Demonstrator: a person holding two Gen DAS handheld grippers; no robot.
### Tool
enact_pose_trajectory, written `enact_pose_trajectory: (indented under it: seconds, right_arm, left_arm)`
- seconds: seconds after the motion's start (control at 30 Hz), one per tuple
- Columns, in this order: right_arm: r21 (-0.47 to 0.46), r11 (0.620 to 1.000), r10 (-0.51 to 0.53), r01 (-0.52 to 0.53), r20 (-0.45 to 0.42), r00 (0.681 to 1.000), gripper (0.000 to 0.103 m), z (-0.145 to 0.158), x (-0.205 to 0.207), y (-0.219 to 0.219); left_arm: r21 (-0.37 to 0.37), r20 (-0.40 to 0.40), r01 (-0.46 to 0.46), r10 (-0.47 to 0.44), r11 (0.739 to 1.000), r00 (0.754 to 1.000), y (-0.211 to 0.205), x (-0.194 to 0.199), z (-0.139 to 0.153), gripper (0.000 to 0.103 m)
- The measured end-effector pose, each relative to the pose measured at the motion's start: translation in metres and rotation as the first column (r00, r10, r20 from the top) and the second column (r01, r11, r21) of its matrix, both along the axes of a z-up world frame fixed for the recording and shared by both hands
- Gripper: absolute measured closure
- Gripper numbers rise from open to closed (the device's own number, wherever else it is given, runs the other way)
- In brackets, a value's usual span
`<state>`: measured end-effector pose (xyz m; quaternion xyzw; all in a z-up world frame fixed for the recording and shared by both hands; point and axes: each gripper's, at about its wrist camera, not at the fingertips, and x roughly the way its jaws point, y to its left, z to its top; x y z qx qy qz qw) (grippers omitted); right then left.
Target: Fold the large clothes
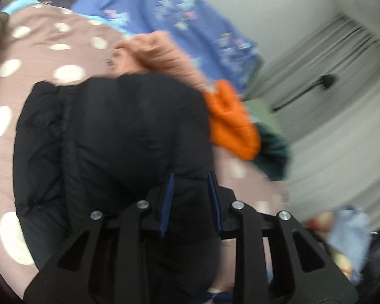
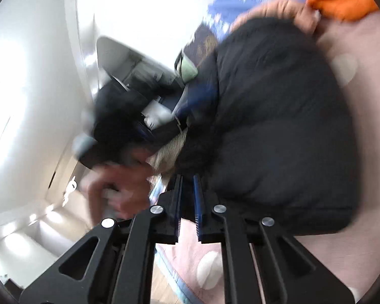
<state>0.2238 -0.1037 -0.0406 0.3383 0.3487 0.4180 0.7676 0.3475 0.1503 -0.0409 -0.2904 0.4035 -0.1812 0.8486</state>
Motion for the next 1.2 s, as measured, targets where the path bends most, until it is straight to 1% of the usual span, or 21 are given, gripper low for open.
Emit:
enact_pose_trajectory:
  seconds: [0.07, 0.17, 0.2, 0.27, 0.3, 0.33, 0.37, 0.4, 0.43, 0.5, 0.57, 0.63, 0.67, 0.7, 0.77, 0.83, 0.9, 1.0, 1.03, 1.1, 1.2]
  right_arm:
    - [0.023, 0.997, -0.072, 0.072, -0.004, 0.997, 0.090, 0.009, 0.009, -0.020]
    - [0.034, 0.987, -0.156, 0.158, -0.057, 0.986, 0.088, 0.019, 0.041, -0.037]
    - [0.016, 0.984, -0.174, 0.175, -0.061, 0.983, 0.087, 0.023, 0.050, -0.037]
    - [-0.062, 0.977, -0.208, 0.205, -0.044, 0.977, 0.078, 0.034, 0.070, -0.028]
    - [-0.106, 0.971, -0.221, 0.216, -0.033, 0.975, 0.074, 0.039, 0.079, -0.022]
    - [-0.147, 0.964, -0.226, 0.221, -0.018, 0.974, 0.064, 0.043, 0.085, -0.015]
    - [-0.168, 0.961, -0.225, 0.222, -0.004, 0.974, 0.062, 0.048, 0.093, -0.007]
    - [-0.176, 0.959, -0.224, 0.221, 0.000, 0.975, 0.062, 0.046, 0.088, -0.014]
    - [-0.195, 0.955, -0.225, 0.222, 0.008, 0.974, 0.062, 0.048, 0.095, -0.007]
    - [-0.212, 0.944, -0.254, 0.254, 0.025, 0.967, 0.061, 0.046, 0.099, -0.014]
    - [-0.229, 0.932, -0.279, 0.281, 0.042, 0.959, 0.059, 0.044, 0.109, -0.011]
    - [-0.245, 0.926, -0.285, 0.286, 0.039, 0.958, 0.059, 0.037, 0.120, -0.006]
    - [-0.255, 0.926, -0.277, 0.279, 0.045, 0.960, 0.059, 0.034, 0.122, -0.003]
    - [-0.266, 0.923, -0.274, 0.279, 0.054, 0.960, 0.059, 0.033, 0.126, 0.000]
    - [-0.307, 0.910, -0.267, 0.280, 0.085, 0.960, 0.060, 0.028, 0.130, 0.006]
    - [-0.341, 0.898, -0.259, 0.280, 0.104, 0.960, 0.062, 0.022, 0.132, 0.012]
    - [-0.376, 0.882, -0.258, 0.284, 0.120, 0.959, 0.067, 0.015, 0.134, 0.018]
    - [-0.416, 0.863, -0.252, 0.285, 0.134, 0.958, 0.068, -0.001, 0.139, 0.028]
    - [-0.421, 0.862, -0.249, 0.282, 0.131, 0.959, 0.068, -0.006, 0.141, 0.030]
    - [-0.426, 0.861, -0.252, 0.277, 0.117, 0.961, 0.068, -0.019, 0.145, 0.033]
    - [-0.435, 0.858, -0.254, 0.275, 0.106, 0.961, 0.066, -0.033, 0.148, 0.035]
  left_arm:
    - [0.006, -0.016, -0.019, 0.019, 1.000, 1.000, 0.007, 0.002, -0.017, 0.078]
    - [0.002, 0.016, -0.049, 0.049, 0.999, 0.999, 0.018, -0.010, -0.021, 0.080]
    - [0.030, 0.026, -0.060, 0.059, 0.998, 0.998, 0.018, -0.013, -0.020, 0.080]
    - [0.080, 0.038, -0.068, 0.065, 0.994, 0.997, 0.012, -0.014, -0.016, 0.080]
    - [0.100, 0.040, -0.073, 0.069, 0.992, 0.997, 0.009, -0.014, -0.009, 0.080]
    - [0.117, 0.044, -0.078, 0.073, 0.990, 0.996, 0.008, -0.015, -0.003, 0.077]
    - [0.131, 0.056, -0.080, 0.073, 0.988, 0.996, 0.006, -0.018, 0.005, 0.069]
    - [0.145, 0.077, -0.079, 0.069, 0.986, 0.995, 0.001, -0.019, 0.015, 0.063]
    - [0.160, 0.115, -0.081, 0.063, 0.984, 0.991, -0.002, -0.022, 0.030, 0.062]
    - [0.182, 0.172, -0.095, 0.063, 0.979, 0.983, -0.008, -0.023, 0.050, 0.062]
    - [0.209, 0.196, -0.121, 0.080, 0.970, 0.977, -0.013, -0.020, 0.062, 0.062]
    - [0.242, 0.188, -0.129, 0.084, 0.962, 0.979, -0.020, -0.012, 0.064, 0.061]
    - [0.258, 0.178, -0.130, 0.085, 0.957, 0.980, -0.025, -0.005, 0.063, 0.060]
    - [0.297, 0.170, -0.140, 0.092, 0.945, 0.981, -0.028, 0.003, 0.058, 0.060]
    - [0.367, 0.168, -0.166, 0.110, 0.915, 0.980, -0.033, 0.013, 0.047, 0.060]
    - [0.437, 0.166, -0.202, 0.142, 0.876, 0.976, -0.033, 0.020, 0.032, 0.061]
    - [0.478, 0.165, -0.227, 0.168, 0.848, 0.972, -0.029, 0.023, 0.017, 0.061]
    - [0.513, 0.168, -0.241, 0.179, 0.824, 0.969, -0.025, 0.023, 0.002, 0.059]
    - [0.533, 0.174, -0.244, 0.178, 0.810, 0.969, -0.025, 0.024, -0.005, 0.059]
    - [0.546, 0.186, -0.242, 0.165, 0.802, 0.969, -0.023, 0.024, -0.015, 0.058]
    - [0.539, 0.187, -0.238, 0.160, 0.808, 0.969, -0.019, 0.025, -0.026, 0.057]
